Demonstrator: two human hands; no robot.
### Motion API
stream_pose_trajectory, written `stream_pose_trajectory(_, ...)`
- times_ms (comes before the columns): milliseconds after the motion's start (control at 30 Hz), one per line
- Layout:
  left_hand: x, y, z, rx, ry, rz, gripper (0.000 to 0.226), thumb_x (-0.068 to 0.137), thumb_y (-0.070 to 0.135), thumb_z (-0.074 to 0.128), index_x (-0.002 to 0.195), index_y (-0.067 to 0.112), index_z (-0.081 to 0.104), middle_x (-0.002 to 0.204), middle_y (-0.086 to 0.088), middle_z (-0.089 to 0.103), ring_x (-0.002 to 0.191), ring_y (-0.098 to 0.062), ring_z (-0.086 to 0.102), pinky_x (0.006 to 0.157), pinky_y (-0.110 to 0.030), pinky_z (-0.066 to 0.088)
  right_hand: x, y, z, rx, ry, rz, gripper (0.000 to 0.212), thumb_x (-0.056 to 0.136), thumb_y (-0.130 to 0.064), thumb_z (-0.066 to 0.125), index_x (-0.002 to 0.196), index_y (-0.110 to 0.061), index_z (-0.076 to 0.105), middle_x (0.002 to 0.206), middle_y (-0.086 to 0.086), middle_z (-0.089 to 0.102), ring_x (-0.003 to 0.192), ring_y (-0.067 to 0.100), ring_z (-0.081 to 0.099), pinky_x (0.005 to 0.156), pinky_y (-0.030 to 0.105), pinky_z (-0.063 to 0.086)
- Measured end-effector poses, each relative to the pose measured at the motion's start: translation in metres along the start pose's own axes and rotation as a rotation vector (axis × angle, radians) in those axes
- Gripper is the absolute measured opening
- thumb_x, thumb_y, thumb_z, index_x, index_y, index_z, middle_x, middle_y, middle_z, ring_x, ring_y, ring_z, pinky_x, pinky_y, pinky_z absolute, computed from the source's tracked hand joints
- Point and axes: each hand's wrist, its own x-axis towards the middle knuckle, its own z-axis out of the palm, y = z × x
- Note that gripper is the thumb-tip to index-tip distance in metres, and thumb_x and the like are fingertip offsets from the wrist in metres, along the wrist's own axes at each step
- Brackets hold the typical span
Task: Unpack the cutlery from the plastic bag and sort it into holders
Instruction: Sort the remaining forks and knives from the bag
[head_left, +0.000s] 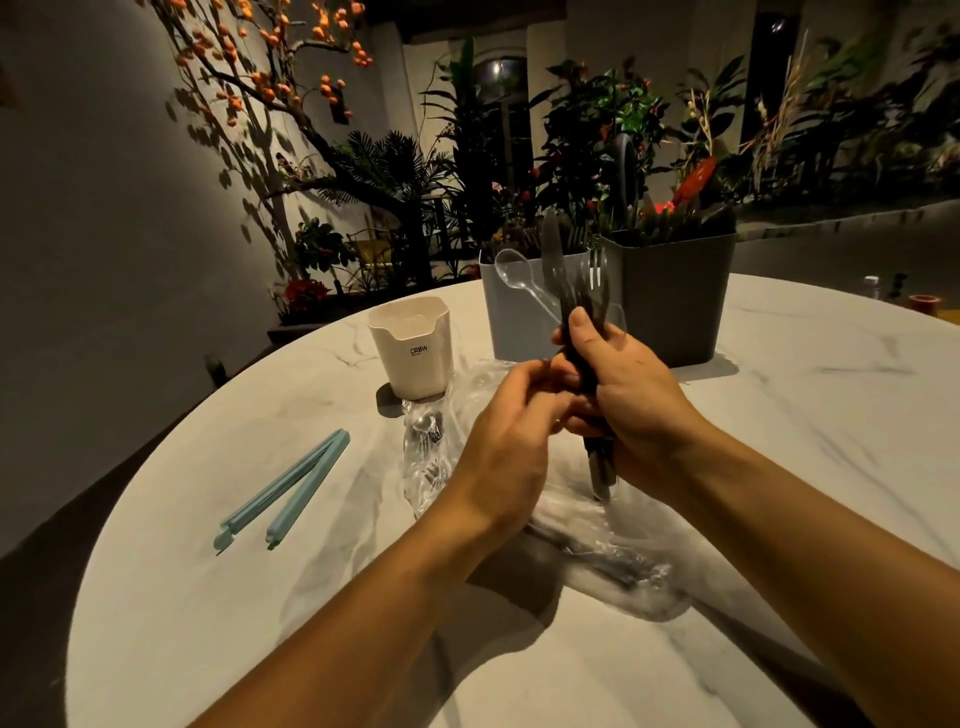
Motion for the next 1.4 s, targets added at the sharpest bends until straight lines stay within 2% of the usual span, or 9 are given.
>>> stream_pose_trajectory(100, 0.005, 0.013, -0.004, -0.171, 0.09, -0.021, 0.053, 0.096, 0.052, 0.049, 0.12, 0.006, 0.061, 0.108, -0.004, 0.071, 0.105, -0.012, 0.067, 0.095, -0.029, 0.053, -0.003, 0.003, -0.001, -0.096, -0.156, 0.015, 0.031, 0.102, -0.04, 0.044, 0.095, -0.013, 0.055, 0.063, 0.0, 0.047, 0.048, 0.007, 0.041, 0.045, 0.019, 0.036)
stream_pose_trajectory(200, 0.008, 0.025, -0.008, -0.309, 0.19, -0.026, 0.063, 0.084, 0.053, 0.055, 0.125, 0.005, 0.058, 0.116, -0.017, 0.069, 0.112, -0.022, 0.067, 0.093, -0.03, 0.056, -0.006, 0.008, 0.005, -0.245, -0.27, -0.009, 0.029, 0.102, -0.037, 0.045, 0.102, -0.01, 0.055, 0.065, 0.0, 0.046, 0.05, 0.007, 0.04, 0.046, 0.02, 0.035)
stream_pose_trajectory(267, 0.01, 0.028, -0.011, -0.338, 0.271, -0.047, 0.056, 0.086, 0.045, 0.058, 0.122, 0.003, 0.06, 0.112, -0.015, 0.071, 0.108, -0.022, 0.069, 0.086, -0.026, 0.059, -0.008, 0.012, 0.01, -0.325, -0.299, -0.028, 0.026, 0.101, -0.035, 0.044, 0.107, -0.012, 0.057, 0.062, -0.003, 0.048, 0.049, 0.004, 0.042, 0.048, 0.02, 0.036)
stream_pose_trajectory(367, 0.009, 0.024, -0.017, -0.313, 0.278, -0.07, 0.027, 0.103, 0.028, 0.049, 0.113, 0.008, 0.065, 0.108, -0.006, 0.075, 0.106, -0.018, 0.07, 0.092, -0.031, 0.057, -0.009, 0.014, 0.015, -0.348, -0.319, -0.009, 0.022, 0.101, -0.034, 0.043, 0.102, -0.018, 0.058, 0.063, -0.004, 0.051, 0.05, 0.004, 0.043, 0.049, 0.019, 0.038)
stream_pose_trajectory(700, 0.005, 0.021, -0.023, -0.405, 0.183, -0.125, 0.033, 0.108, 0.028, 0.035, 0.119, 0.012, 0.063, 0.113, -0.006, 0.075, 0.114, -0.02, 0.067, 0.109, -0.04, 0.046, -0.007, 0.017, 0.009, -0.29, -0.306, 0.1, 0.032, 0.103, -0.04, 0.037, 0.102, -0.014, 0.055, 0.071, 0.002, 0.058, 0.056, 0.011, 0.046, 0.051, 0.019, 0.038)
stream_pose_trajectory(1000, 0.004, 0.022, -0.018, -0.405, 0.162, -0.105, 0.035, 0.103, 0.034, 0.041, 0.115, 0.014, 0.068, 0.117, -0.002, 0.074, 0.116, -0.013, 0.066, 0.094, -0.025, 0.054, -0.01, 0.012, 0.011, -0.303, -0.293, 0.033, 0.035, 0.1, -0.043, 0.037, 0.089, -0.015, 0.053, 0.064, 0.0, 0.048, 0.048, 0.007, 0.041, 0.047, 0.02, 0.033)
stream_pose_trajectory(1167, 0.003, 0.02, -0.014, -0.31, 0.154, -0.093, 0.043, 0.086, 0.046, 0.054, 0.108, 0.014, 0.072, 0.108, 0.005, 0.076, 0.104, -0.007, 0.069, 0.075, -0.017, 0.056, -0.011, 0.014, 0.014, -0.309, -0.265, 0.063, 0.034, 0.101, -0.044, 0.035, 0.091, -0.017, 0.054, 0.061, -0.001, 0.049, 0.047, 0.006, 0.042, 0.046, 0.019, 0.035)
stream_pose_trajectory(1300, 0.006, 0.021, -0.009, -0.317, 0.266, -0.092, 0.032, 0.101, 0.03, 0.05, 0.102, 0.005, 0.069, 0.089, 0.005, 0.077, 0.085, -0.004, 0.073, 0.067, -0.014, 0.054, -0.013, 0.014, 0.018, -0.222, -0.243, 0.131, 0.032, 0.105, -0.039, 0.035, 0.09, -0.016, 0.052, 0.059, 0.001, 0.048, 0.05, 0.009, 0.041, 0.048, 0.02, 0.035)
stream_pose_trajectory(1400, 0.007, 0.019, -0.007, -0.266, 0.356, -0.123, 0.036, 0.102, 0.033, 0.049, 0.101, 0.003, 0.069, 0.091, 0.001, 0.077, 0.084, -0.008, 0.074, 0.062, -0.014, 0.054, -0.014, 0.014, 0.019, -0.158, -0.286, 0.116, 0.03, 0.107, -0.034, 0.034, 0.094, -0.014, 0.053, 0.059, 0.002, 0.046, 0.049, 0.009, 0.04, 0.047, 0.02, 0.033)
